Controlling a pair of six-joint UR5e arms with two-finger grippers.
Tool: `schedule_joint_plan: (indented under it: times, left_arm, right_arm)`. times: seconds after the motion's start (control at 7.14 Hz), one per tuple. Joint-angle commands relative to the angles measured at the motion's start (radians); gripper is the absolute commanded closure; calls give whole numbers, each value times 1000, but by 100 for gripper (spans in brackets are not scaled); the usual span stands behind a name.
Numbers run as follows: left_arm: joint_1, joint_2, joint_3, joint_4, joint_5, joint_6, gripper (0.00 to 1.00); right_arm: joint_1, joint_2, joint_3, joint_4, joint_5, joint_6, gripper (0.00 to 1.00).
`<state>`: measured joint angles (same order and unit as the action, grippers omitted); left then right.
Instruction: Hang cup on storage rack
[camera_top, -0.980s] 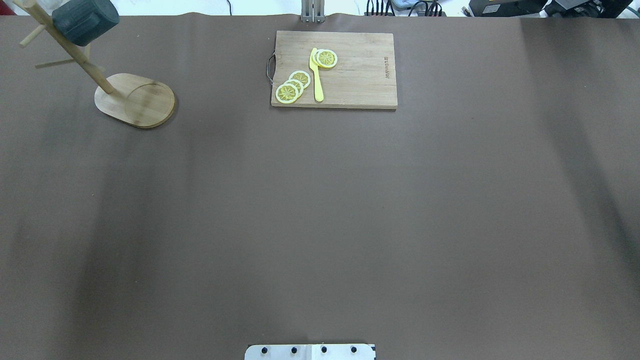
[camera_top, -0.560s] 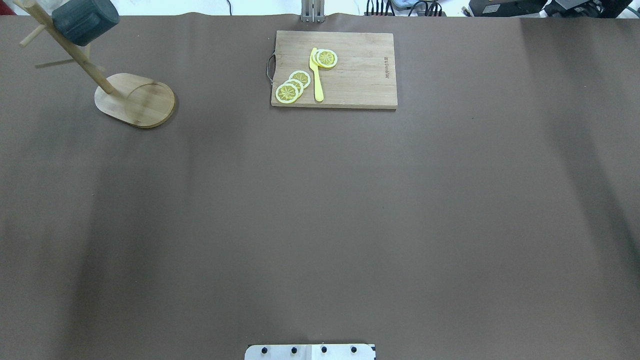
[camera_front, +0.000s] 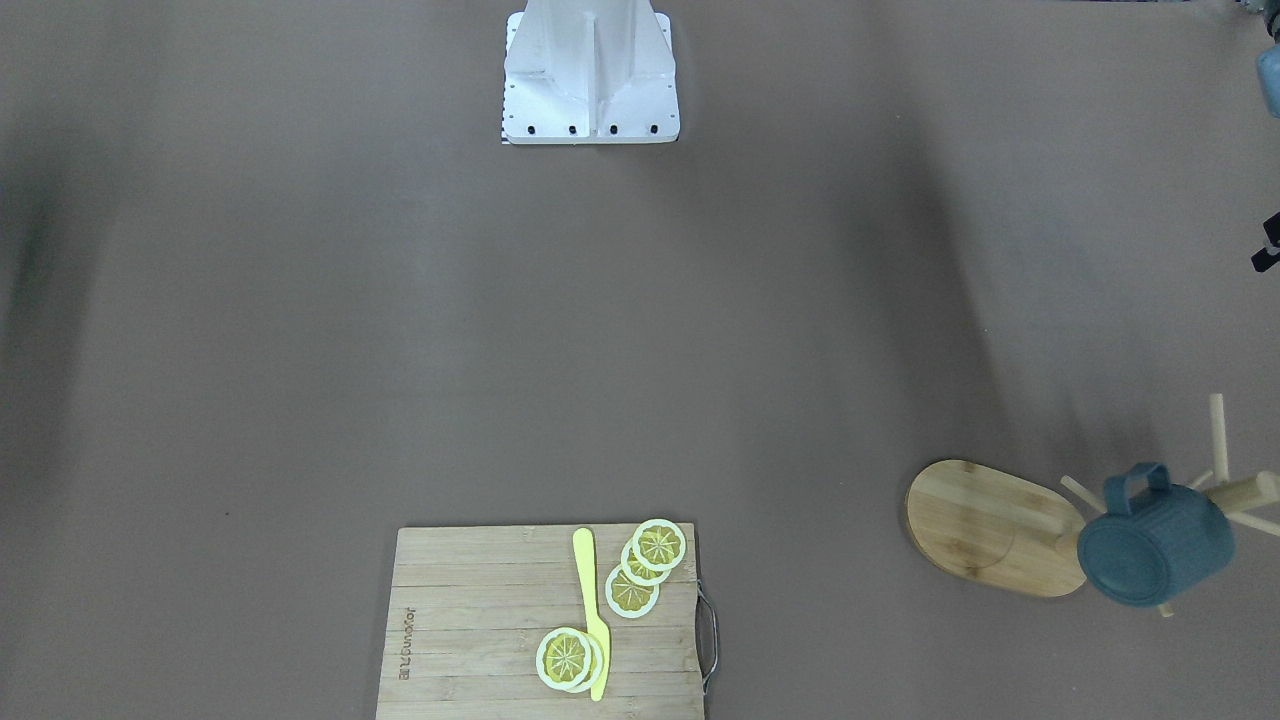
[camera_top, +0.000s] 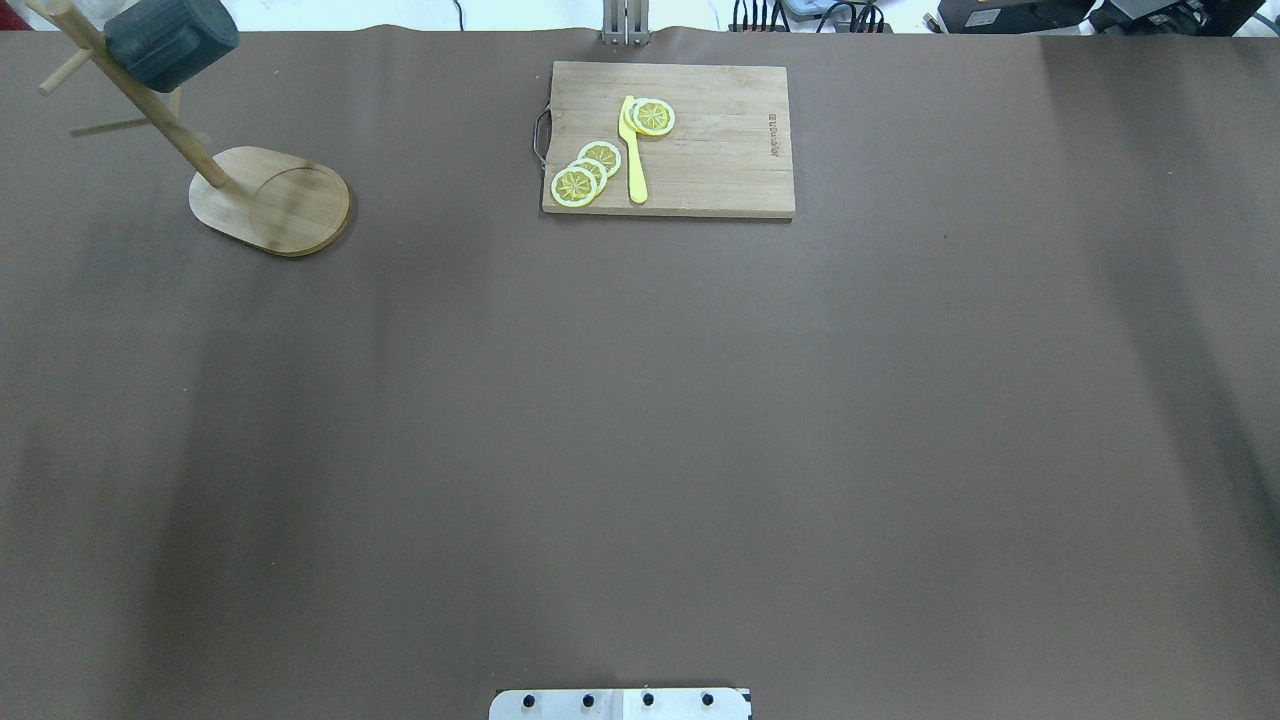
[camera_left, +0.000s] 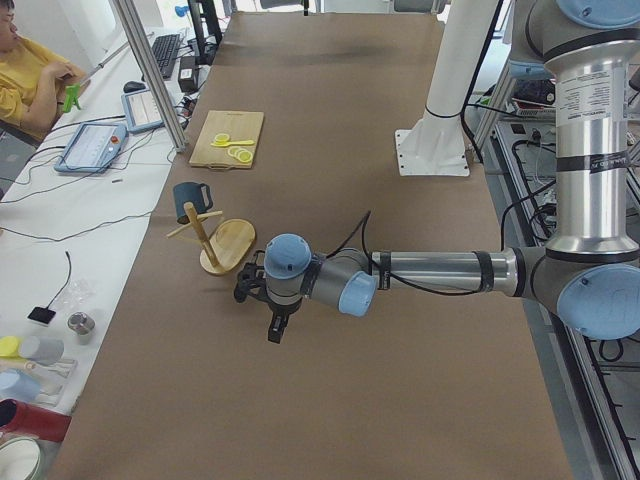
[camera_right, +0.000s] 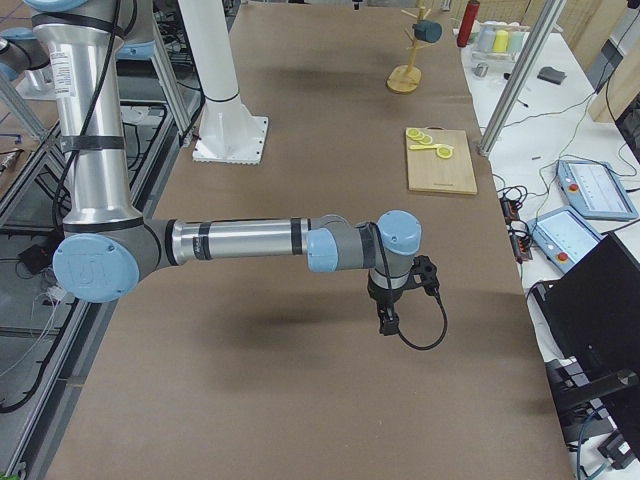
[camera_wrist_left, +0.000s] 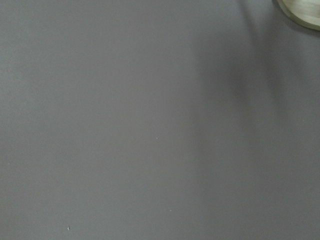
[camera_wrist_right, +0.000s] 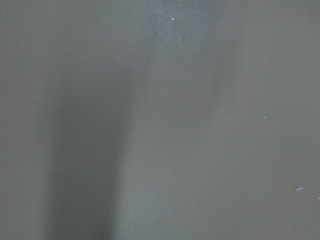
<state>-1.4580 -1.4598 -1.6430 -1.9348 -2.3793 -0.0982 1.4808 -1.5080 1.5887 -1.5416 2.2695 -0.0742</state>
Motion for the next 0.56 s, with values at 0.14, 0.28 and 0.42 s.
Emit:
schedule_joint_plan:
  times: [0.14,0.28,0.42]
  left_arm:
    - [-1,-7,-5,-1,5,-2,2]
    - [1,-16,-3,0,9,0,2]
    - [1,-16,-3,0,9,0,2]
  right_arm:
    - [-5,-15,-1,0,-7,1,0]
    - [-5,-17,0,0,-7,1,0]
    - [-4,-18,2,0,-8,-1,0]
